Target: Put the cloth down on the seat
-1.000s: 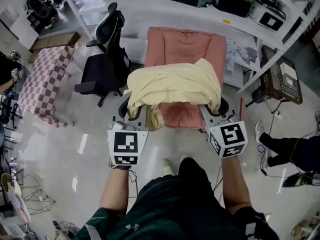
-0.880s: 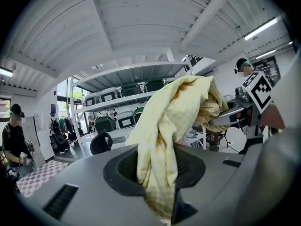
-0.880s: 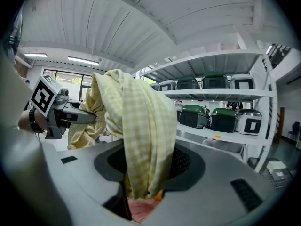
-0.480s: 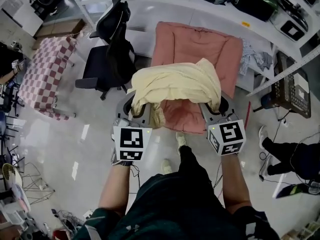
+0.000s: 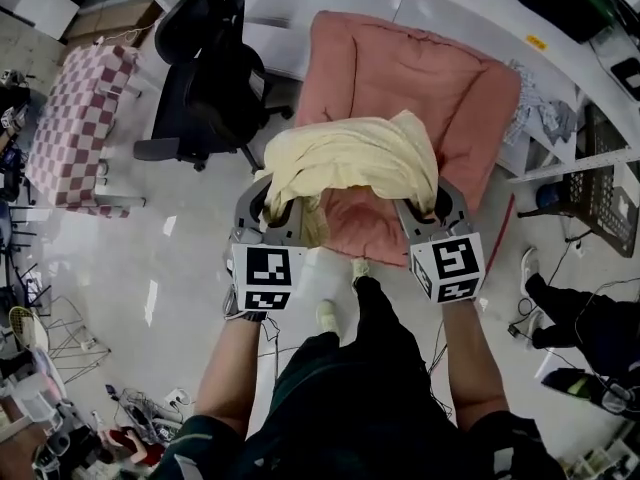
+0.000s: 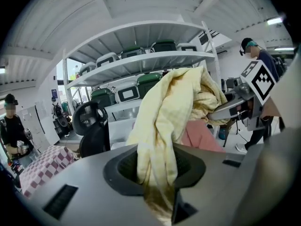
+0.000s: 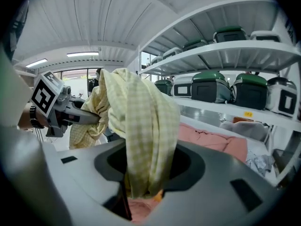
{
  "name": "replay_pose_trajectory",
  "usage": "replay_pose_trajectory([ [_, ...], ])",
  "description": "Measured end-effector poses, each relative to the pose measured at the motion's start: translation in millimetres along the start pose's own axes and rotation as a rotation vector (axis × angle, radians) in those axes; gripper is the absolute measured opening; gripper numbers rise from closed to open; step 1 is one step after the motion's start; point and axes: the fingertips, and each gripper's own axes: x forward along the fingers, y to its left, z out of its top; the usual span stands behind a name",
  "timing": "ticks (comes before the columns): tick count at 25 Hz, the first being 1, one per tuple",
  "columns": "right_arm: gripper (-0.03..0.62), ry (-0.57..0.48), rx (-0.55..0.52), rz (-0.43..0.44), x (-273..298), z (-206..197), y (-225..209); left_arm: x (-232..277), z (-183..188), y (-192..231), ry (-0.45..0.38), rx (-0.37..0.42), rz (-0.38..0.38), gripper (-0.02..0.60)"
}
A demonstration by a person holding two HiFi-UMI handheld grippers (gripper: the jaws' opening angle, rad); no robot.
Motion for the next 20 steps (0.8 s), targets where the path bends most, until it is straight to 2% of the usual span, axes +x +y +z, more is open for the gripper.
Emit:
replay_pose_trajectory([
  [8, 0.175, 0.063, 0.022, 0.07, 74, -49, -29, 80, -40, 5, 0.107, -0.032, 0.01, 0.118],
  [14, 0.175, 0.117, 0.041, 0.096, 124, -90, -47, 138, -71, 11, 0.19, -0.01, 0.009, 0.118],
  [20, 0.175, 0.178, 0.046, 0.124, 168, -132, -56, 185, -109, 14, 0.258, -0.029, 0.003, 0.12],
])
